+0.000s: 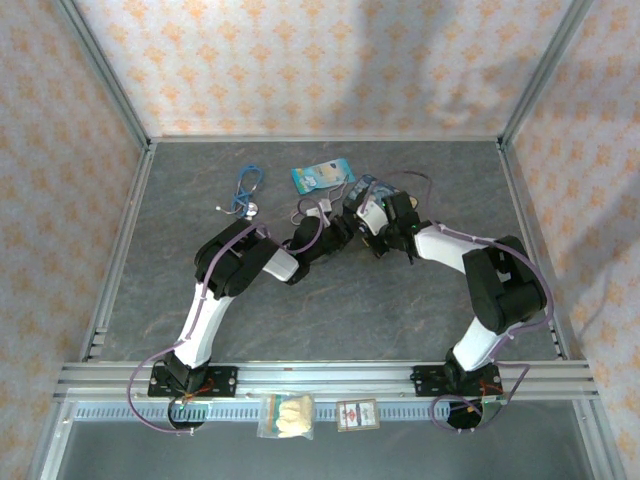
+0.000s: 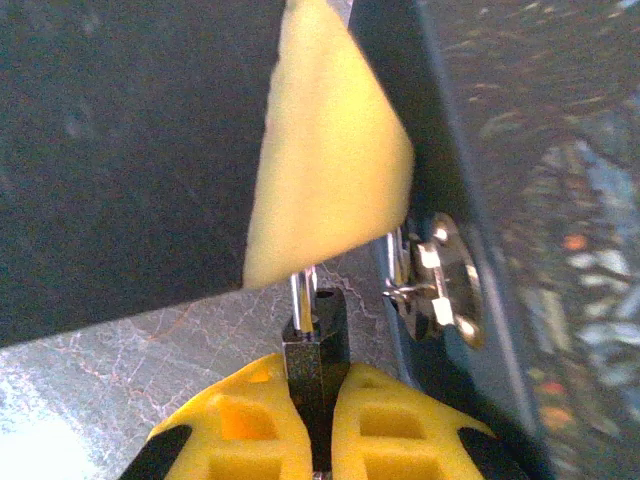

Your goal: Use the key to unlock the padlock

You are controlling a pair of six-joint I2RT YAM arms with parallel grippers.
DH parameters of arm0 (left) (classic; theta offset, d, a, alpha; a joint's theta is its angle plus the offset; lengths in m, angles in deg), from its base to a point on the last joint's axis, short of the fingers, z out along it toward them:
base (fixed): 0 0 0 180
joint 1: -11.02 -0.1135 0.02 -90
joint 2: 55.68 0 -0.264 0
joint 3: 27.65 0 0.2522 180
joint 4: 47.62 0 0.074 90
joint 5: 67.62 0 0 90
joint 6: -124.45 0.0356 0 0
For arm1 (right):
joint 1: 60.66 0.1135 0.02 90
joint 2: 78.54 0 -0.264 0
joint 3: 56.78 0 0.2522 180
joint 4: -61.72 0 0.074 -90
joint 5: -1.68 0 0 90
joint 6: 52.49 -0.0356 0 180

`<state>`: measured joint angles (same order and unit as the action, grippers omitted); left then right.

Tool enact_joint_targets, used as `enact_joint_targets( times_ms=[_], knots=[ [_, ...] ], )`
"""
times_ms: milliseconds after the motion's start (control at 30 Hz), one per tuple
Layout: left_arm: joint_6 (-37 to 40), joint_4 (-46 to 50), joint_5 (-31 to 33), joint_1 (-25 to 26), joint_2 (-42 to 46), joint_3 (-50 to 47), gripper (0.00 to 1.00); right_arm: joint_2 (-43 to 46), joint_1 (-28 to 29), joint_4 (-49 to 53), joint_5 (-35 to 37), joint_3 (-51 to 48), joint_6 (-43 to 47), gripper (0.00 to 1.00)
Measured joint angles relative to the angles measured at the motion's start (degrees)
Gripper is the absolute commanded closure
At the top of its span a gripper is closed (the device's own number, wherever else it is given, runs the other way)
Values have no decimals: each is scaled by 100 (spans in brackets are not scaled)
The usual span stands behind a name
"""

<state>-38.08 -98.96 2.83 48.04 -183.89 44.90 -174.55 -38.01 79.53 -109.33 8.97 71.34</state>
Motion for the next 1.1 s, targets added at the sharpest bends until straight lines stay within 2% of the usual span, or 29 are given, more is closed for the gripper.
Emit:
enact_joint_targets(
  times_ms=[100, 200, 400, 633, 733, 967, 1100],
  knots=[
    [-59, -79, 50, 13, -57, 0, 100, 2, -15, 33, 15, -4, -59, 100],
    [-66, -116, 79, 13, -59, -2, 100, 20, -22, 9, 15, -26, -208, 75],
    [-103, -190, 398, 50, -61, -116, 100, 501, -114, -138, -358, -234, -813, 60],
    [-173, -407, 787, 125, -61, -262, 100, 1121, -391, -640, -289, -308, -2039, 57],
    [-212, -437, 868, 162, -61, -275, 100, 1154, -385, -892, 188, -321, -2883, 53],
    [-267, -625, 1088, 199, -61, -417, 100, 922, -385, -1353, 1547, -588, -4861, 52],
    [-269, -627, 1108, 199, -61, -490, 100, 562, -382, -1401, 2129, -498, -5442, 51]
  ],
)
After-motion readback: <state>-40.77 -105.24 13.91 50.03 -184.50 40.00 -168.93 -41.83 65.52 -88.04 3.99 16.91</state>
